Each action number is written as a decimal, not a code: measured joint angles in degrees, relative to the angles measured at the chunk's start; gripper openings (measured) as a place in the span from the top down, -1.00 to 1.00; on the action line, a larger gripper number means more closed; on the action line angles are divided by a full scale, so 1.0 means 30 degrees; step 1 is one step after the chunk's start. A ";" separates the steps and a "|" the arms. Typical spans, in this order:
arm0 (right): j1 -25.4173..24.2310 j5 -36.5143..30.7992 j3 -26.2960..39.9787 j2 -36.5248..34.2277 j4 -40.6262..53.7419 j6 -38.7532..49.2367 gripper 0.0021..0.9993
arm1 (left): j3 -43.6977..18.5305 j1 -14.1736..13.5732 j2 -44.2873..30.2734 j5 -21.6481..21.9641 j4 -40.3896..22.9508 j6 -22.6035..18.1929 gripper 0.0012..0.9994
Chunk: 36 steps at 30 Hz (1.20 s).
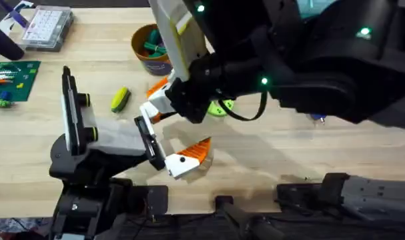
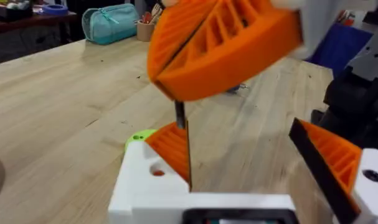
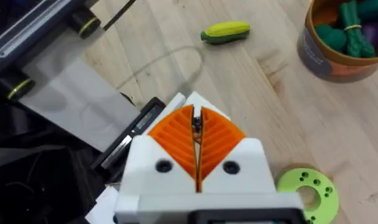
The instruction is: Pick up the gripper from the table and insert it into the empty holder that is missing its gripper. Then pick up a screw, insert it into the mounting hole, and use the screwdriver to tighten it. Finally, clean up the table by picking up the vegetable and placing it into the bucket.
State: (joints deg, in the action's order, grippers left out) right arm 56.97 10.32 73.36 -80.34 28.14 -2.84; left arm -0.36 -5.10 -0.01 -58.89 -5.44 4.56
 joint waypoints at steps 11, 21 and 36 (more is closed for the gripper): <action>0.0000 0.0011 -0.0007 -0.0499 -0.0590 -0.0055 0.97 | 0.0000 0.0000 0.0000 0.0000 -0.0001 0.0000 -0.97; 0.0000 0.0016 -0.0007 -0.1251 -0.0692 -0.0055 0.97 | 0.0000 0.0000 0.0000 0.0000 0.0003 0.0000 -0.97; 0.0000 0.0018 -0.0007 -0.1369 -0.0706 -0.0055 0.97 | 0.0000 0.0000 0.0000 0.0000 0.0003 0.0000 -0.97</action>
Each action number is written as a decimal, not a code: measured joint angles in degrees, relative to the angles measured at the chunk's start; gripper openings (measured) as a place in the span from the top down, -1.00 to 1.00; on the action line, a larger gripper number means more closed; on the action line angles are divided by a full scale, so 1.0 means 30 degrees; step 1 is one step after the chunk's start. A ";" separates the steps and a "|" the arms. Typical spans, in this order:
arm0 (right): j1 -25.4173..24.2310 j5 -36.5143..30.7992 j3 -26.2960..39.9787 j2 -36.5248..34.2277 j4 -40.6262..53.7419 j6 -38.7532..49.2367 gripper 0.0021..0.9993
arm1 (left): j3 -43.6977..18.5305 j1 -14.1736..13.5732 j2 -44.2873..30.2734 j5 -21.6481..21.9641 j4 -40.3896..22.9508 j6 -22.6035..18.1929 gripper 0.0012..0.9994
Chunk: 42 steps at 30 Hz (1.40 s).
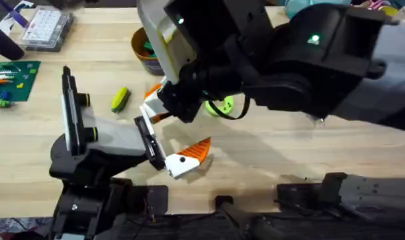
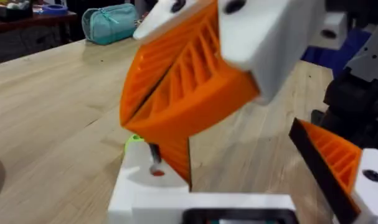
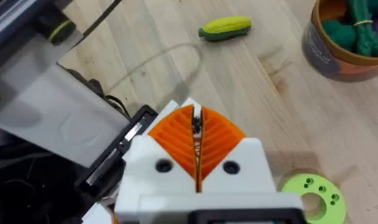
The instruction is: Pick up the gripper from the table and insert it into the empty holder that is missing its gripper. Then pick up a screw, insert it into the mounting hole, and use the screwdriver to tighten it. Finally, clean up the table by picking up the vegetable and placing it into the bucket.
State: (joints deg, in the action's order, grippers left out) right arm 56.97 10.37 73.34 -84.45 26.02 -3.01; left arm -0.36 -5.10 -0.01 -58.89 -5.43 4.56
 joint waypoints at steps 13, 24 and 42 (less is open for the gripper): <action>0.0000 0.0000 0.0000 -0.0312 -0.0001 0.0000 0.97 | 0.0000 0.0000 0.0000 0.0000 0.0000 0.0000 -0.97; 0.0005 0.0000 -0.0005 -0.0305 0.0090 -0.0067 0.97 | 0.0000 0.0000 0.0000 0.0000 -0.0005 0.0007 -0.97; 0.0007 0.0007 -0.0561 -0.0311 0.0023 -0.0437 0.97 | 0.0000 0.0000 0.0000 -0.0007 -0.0007 0.0073 -0.97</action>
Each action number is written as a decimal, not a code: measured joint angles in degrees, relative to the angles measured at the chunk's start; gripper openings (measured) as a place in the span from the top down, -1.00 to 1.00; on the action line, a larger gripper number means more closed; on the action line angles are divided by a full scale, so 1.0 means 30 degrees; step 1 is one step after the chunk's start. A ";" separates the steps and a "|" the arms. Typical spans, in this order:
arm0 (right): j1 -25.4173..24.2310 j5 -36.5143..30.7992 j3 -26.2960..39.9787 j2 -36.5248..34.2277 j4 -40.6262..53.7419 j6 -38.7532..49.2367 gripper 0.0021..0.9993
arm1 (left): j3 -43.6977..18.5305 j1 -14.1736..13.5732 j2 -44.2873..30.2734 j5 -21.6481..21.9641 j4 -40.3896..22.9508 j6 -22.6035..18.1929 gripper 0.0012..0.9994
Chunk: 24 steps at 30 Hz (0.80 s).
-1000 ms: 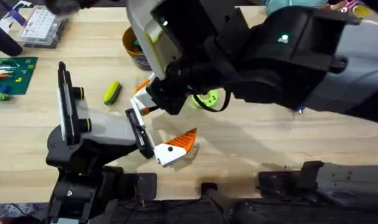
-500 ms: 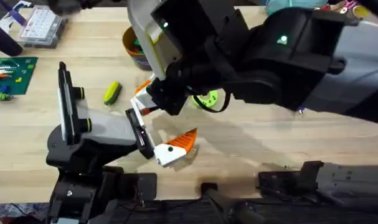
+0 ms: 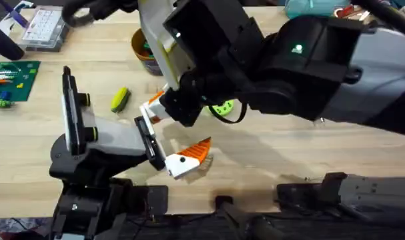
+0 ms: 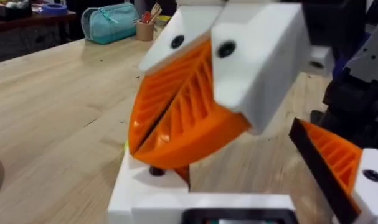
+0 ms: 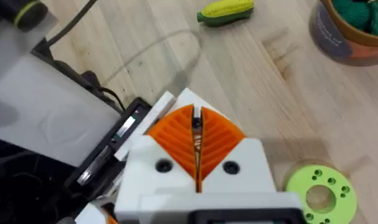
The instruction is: Pick up the gripper from the table and insert it into the empty holder that is missing its gripper. Then pick up a screw, insert it into the mounting hole, and use the screwdriver to tighten it. Finally, clean up the table by picking up the vegetable and placing it into the bucket.
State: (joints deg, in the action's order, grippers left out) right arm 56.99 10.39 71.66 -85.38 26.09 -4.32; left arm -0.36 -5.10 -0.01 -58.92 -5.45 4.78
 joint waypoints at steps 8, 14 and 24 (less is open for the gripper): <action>0.0000 0.0006 -0.0007 0.0005 -0.0053 -0.0089 -0.10 | 0.0000 0.0000 0.0000 0.0000 0.0000 0.0001 -0.97; -0.0313 -0.0460 -0.0015 0.0006 0.0014 -0.0279 -0.99 | 0.0000 0.0036 0.0000 0.0073 0.0007 0.0046 -0.97; -0.0306 -0.0510 -0.0015 0.0006 0.0021 -0.0291 -0.99 | 0.0000 0.0036 0.0000 0.0073 0.0007 0.0066 -0.97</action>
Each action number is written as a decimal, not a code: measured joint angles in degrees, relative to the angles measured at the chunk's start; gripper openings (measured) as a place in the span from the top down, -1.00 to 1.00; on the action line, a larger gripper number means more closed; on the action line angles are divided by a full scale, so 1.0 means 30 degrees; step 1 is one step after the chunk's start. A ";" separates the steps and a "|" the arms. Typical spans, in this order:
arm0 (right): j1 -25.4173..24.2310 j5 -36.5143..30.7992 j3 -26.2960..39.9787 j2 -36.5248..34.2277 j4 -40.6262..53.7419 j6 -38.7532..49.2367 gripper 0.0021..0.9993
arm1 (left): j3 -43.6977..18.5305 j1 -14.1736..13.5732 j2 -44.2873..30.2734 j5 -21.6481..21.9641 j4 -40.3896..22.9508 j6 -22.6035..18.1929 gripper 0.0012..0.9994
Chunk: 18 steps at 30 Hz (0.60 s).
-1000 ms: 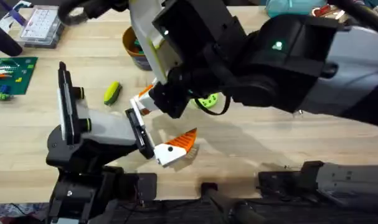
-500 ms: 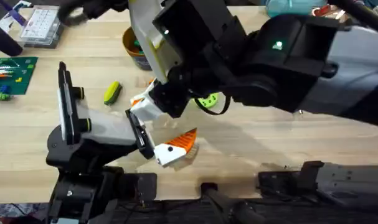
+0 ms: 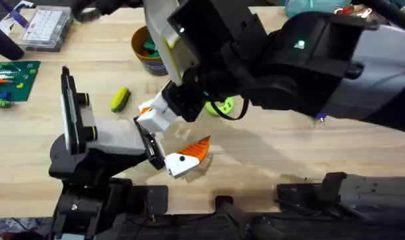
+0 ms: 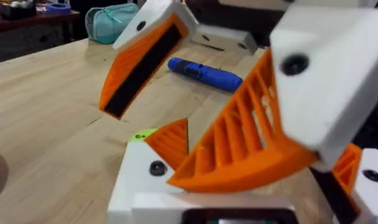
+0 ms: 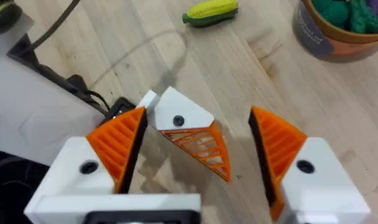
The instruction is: Pick up the gripper from the table and insert it into the empty holder that is missing its gripper. Then pick up a screw, insert it into the mounting hole, and use the screwdriver to tighten it. Finally, clean up the table by picking up the vegetable and placing it into the bucket.
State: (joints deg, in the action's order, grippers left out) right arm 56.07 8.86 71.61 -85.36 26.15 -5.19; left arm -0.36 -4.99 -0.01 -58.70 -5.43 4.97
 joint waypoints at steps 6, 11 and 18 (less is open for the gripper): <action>0.0000 0.0000 0.0000 0.0000 -0.0001 0.0000 -0.99 | 0.0000 0.0000 0.0000 -0.0006 0.0000 0.0072 -0.80; 0.0002 0.0026 0.0000 0.0000 -0.0151 -0.0011 -0.99 | 0.0000 0.0000 0.0000 0.0079 0.0015 0.0044 0.75; 0.0255 0.0365 -0.0007 0.0000 -0.0299 -0.0072 -0.99 | 0.0000 -0.0007 0.0000 0.0066 0.0014 -0.0051 0.99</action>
State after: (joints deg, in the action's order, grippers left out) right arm 56.84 9.96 71.59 -85.36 25.26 -5.41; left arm -0.36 -5.02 -0.01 -58.50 -5.39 4.82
